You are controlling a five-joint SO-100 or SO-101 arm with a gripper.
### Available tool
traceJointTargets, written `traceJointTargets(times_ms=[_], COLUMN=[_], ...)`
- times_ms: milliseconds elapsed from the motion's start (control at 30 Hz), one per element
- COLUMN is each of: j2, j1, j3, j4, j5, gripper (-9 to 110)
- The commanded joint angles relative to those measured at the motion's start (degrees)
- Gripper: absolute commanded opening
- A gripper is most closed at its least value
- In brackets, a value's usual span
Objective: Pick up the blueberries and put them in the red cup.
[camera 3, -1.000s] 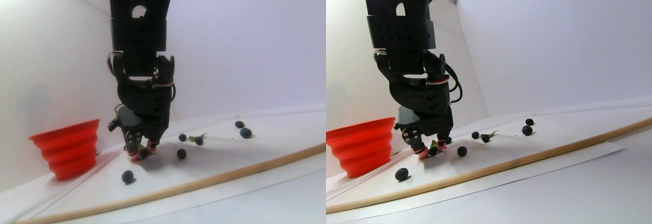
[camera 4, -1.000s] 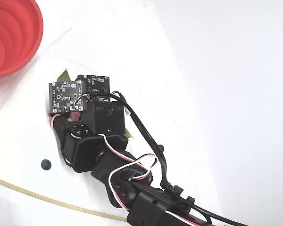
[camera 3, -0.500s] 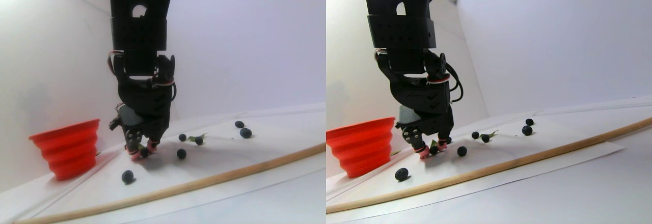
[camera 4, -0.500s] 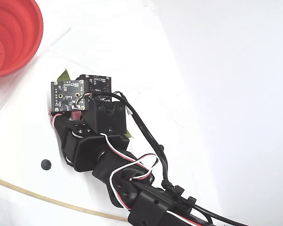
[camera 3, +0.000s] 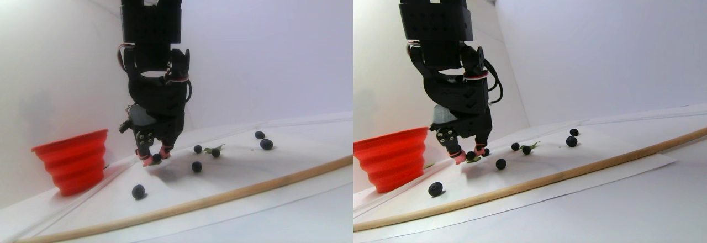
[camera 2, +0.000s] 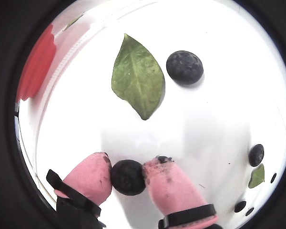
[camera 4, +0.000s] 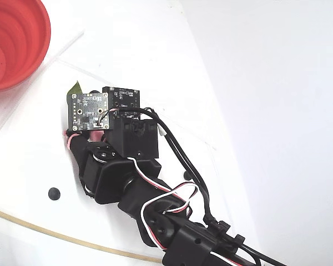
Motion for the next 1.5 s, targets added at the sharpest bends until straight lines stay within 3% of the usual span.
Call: traceJointTargets(times_ms=[0, 1467], j2=[9.0, 24.5], j1=[-3.0, -10.9], j3=[-0.5, 5.0], j4=[0.4, 4.4], j5=[1.0, 4.4], gripper=[11, 11])
